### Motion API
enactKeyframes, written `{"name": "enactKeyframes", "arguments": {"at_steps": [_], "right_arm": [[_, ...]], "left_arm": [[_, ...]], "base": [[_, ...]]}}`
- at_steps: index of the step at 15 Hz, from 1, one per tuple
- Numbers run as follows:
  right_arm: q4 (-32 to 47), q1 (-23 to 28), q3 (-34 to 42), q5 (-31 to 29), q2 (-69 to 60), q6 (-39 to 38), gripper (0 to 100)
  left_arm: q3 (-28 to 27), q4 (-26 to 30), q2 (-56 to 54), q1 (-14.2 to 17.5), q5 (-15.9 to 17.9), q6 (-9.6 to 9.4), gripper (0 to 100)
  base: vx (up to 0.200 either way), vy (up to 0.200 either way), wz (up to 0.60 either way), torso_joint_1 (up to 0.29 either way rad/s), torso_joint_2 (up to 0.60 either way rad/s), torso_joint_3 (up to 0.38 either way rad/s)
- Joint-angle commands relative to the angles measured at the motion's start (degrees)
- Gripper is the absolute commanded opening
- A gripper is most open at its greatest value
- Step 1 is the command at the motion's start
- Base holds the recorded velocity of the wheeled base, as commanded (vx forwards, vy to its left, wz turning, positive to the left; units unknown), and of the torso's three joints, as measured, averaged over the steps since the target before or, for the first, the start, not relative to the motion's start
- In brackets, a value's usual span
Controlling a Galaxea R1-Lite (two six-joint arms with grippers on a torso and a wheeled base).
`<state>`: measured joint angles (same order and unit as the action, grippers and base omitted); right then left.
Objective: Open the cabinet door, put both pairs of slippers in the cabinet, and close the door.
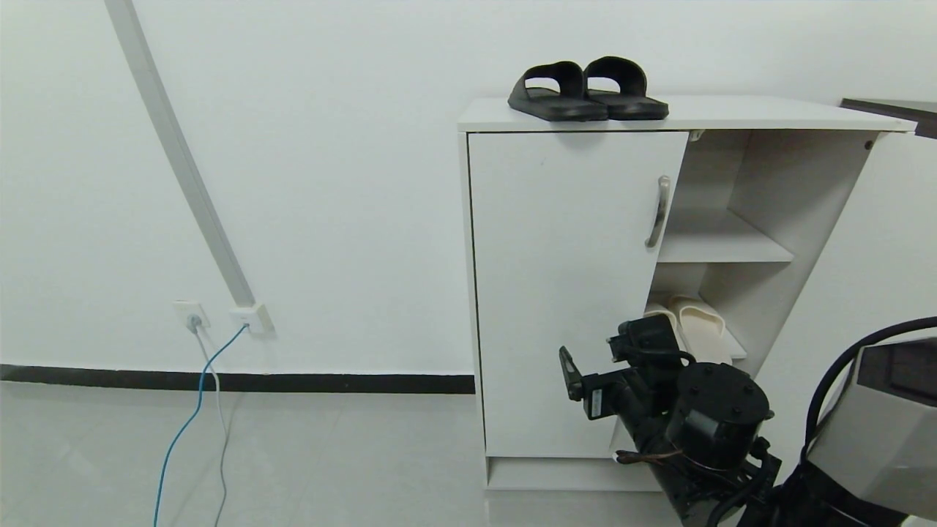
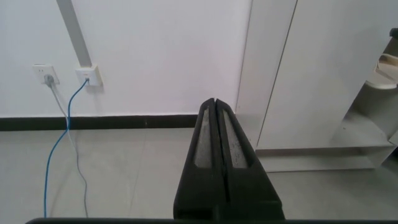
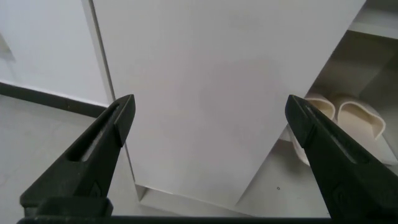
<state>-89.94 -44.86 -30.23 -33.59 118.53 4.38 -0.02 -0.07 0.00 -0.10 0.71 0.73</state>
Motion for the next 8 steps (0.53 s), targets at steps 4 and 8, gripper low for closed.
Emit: {"name": "enactKeyframes", "arguments": {"at_steps": [4,8], "right_arm": [[-0.1,-0.1,0.1,0.0,0.2,0.1,100],[-0.1,-0.1,0.2,0.0,0.2,0.2,100]], "left_arm": [[-0.1,0.0,0.0,0.0,0.0,0.06,0],[0.0,0.0,0.0,0.0,0.0,0.06,0]], "base": [[0.000,0.000,0.00,0.006,-0.07,-0.109],[0.000,0.000,0.00,0.035,-0.44,-0.351]]}}
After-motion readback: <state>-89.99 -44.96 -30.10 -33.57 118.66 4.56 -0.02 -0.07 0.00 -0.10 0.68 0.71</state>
